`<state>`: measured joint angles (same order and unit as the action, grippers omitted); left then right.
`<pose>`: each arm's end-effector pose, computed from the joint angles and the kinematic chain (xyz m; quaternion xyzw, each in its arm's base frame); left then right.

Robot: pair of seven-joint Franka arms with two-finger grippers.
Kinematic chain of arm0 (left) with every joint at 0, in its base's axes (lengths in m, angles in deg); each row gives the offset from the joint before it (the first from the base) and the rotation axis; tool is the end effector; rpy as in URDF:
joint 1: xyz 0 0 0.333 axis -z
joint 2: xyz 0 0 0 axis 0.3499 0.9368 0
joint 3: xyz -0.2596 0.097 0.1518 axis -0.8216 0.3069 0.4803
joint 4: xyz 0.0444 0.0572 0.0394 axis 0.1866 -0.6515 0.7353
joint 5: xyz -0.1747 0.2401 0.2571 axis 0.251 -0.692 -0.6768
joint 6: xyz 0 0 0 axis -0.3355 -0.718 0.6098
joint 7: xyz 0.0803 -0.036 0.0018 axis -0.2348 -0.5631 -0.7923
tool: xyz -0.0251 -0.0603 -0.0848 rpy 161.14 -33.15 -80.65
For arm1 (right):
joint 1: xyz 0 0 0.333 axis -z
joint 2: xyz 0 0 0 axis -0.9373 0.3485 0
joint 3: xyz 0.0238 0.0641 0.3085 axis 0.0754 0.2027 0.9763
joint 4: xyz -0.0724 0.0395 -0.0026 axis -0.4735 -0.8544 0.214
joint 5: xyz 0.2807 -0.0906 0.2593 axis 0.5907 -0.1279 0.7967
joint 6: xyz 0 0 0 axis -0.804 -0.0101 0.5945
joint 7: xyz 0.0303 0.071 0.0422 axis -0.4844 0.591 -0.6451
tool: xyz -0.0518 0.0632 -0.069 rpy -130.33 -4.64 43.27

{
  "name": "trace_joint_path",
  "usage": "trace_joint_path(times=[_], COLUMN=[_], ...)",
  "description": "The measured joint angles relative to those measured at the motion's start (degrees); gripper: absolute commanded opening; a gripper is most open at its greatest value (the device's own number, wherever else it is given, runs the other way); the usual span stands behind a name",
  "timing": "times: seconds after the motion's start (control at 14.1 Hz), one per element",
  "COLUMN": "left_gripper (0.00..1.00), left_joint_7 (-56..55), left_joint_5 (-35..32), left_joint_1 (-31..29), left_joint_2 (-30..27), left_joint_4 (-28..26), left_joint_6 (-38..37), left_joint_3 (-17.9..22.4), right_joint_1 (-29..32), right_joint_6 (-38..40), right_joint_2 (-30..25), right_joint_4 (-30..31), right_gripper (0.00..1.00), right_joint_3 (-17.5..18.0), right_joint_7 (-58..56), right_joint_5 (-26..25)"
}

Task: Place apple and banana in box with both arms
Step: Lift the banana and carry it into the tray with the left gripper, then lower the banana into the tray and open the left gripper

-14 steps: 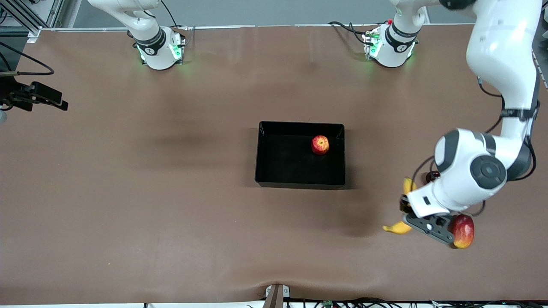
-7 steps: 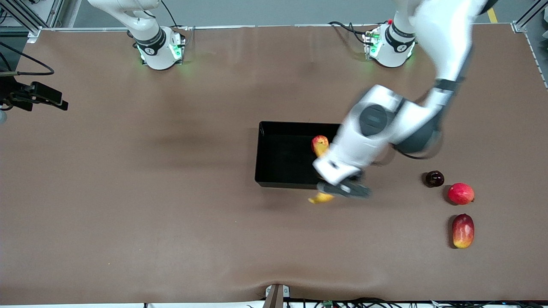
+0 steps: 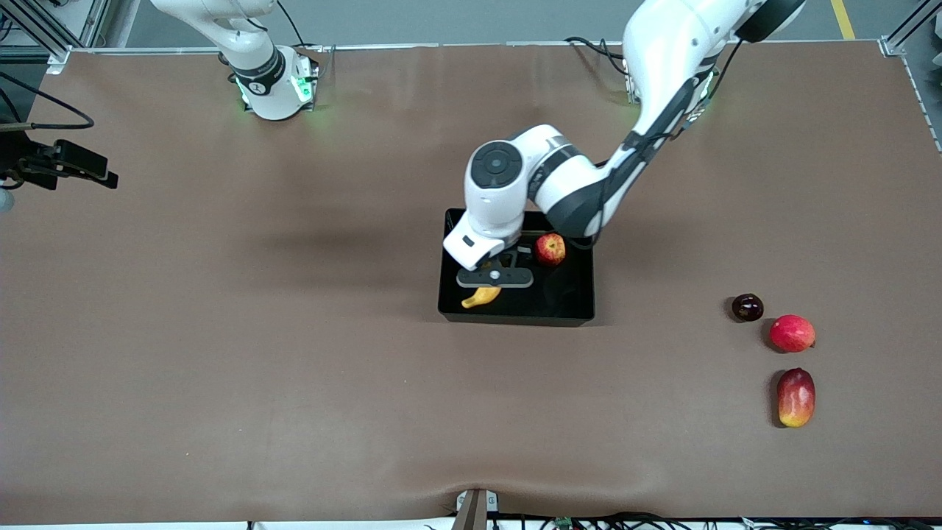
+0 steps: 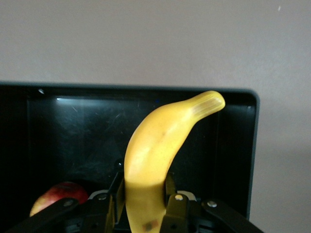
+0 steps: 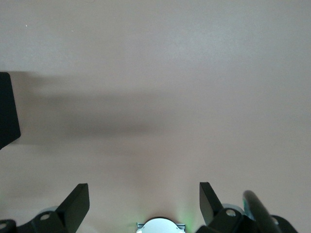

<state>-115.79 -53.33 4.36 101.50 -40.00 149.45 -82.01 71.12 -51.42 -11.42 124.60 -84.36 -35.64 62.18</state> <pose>0.5245 -0.4974 0.3091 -0.9994 0.0093 -0.0311 0.0078 0.5410 -0.0333 0.6219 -0.9970 0.0100 0.0693 0.0324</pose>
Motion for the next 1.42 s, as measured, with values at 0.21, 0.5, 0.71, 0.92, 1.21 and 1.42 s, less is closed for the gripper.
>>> trace_joint_path(times=[0.21,0.5,0.71,0.92,1.21,1.42], left_gripper=[0.0,0.29,0.65,1.0,1.0,1.0], left_joint_7=[-1.6,-1.6,-1.6,-1.6,-1.5,0.7], left_joint_5=[-1.7,-4.5,-5.6,-6.0,-6.8,-7.5], left_joint_1=[0.6,0.6,0.6,0.5,-1.5,-5.2], left_joint_2=[2.7,6.9,9.2,9.8,6.1,-2.3], left_joint_4=[-0.4,-0.5,-0.5,-0.2,2.3,2.9], left_joint_6=[0.1,0.6,1.0,2.3,1.5,-5.5], left_joint_3=[0.1,0.5,0.6,0.6,0.7,0.7], right_joint_1=[0.0,0.3,0.5,0.5,0.5,0.5], right_joint_6=[0.0,0.0,0.0,0.0,0.0,0.0], right_joint_2=[0.0,0.3,0.4,0.4,0.5,0.5], right_joint_4=[0.0,0.0,0.0,0.0,0.0,0.0], right_gripper=[1.0,1.0,1.0,1.0,1.0,1.0], right_joint_3=[0.0,0.0,0.0,0.0,0.0,0.1], right_joint_7=[0.0,0.0,0.0,0.0,0.0,0.0], right_joint_5=[0.0,0.0,0.0,0.0,0.0,0.1])
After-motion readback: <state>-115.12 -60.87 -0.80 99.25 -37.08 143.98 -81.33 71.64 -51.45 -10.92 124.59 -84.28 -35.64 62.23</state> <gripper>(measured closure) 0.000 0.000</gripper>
